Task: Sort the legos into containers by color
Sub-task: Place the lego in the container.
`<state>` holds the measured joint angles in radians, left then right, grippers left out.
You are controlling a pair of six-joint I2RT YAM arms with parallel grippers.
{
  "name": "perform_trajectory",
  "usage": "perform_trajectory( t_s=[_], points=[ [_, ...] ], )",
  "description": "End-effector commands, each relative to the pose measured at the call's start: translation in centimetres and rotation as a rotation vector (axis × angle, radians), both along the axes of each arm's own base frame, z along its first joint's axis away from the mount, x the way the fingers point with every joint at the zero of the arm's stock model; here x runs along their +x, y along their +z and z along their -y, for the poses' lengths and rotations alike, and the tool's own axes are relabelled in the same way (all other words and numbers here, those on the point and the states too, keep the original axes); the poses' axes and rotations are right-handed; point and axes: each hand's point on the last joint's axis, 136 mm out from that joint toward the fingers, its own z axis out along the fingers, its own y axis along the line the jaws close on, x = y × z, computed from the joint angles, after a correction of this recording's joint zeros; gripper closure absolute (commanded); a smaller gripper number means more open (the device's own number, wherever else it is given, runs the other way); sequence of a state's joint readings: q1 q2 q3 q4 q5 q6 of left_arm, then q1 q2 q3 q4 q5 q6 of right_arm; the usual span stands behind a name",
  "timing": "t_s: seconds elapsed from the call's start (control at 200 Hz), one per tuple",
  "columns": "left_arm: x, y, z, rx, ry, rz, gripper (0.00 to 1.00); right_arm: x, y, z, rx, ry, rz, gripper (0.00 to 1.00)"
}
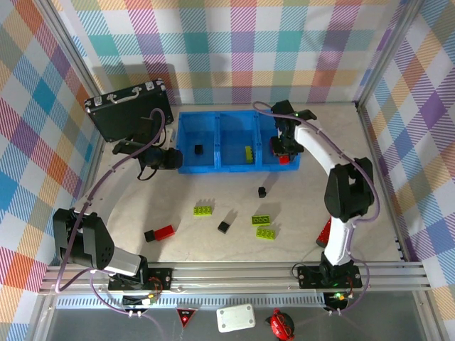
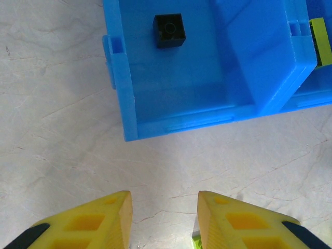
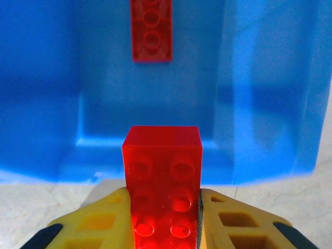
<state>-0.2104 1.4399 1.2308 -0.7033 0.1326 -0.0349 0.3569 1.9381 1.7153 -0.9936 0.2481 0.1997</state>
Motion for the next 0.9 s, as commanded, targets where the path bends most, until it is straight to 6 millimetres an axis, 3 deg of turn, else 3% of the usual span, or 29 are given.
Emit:
perform_trajectory(
  t_s=[0.0, 0.465, 0.895],
  points=[
    [-0.2, 0.5, -0.6, 0.001, 0.002, 0.020, 0.62, 1.3, -0.3, 0.9, -0.067, 0.027, -0.027, 0.72],
    [-0.1, 0.1, -1.0, 0.021, 0.011, 0.018, 0.62, 8.4, -2.8, 1.4, -0.151, 0.048, -0.011, 0.73],
    [-0.1, -0.2, -1.1, 0.032, 0.014, 0.014, 0.62, 10.0, -5.1, 2.0, -0.160, 0.043, -0.029, 0.73]
  ],
)
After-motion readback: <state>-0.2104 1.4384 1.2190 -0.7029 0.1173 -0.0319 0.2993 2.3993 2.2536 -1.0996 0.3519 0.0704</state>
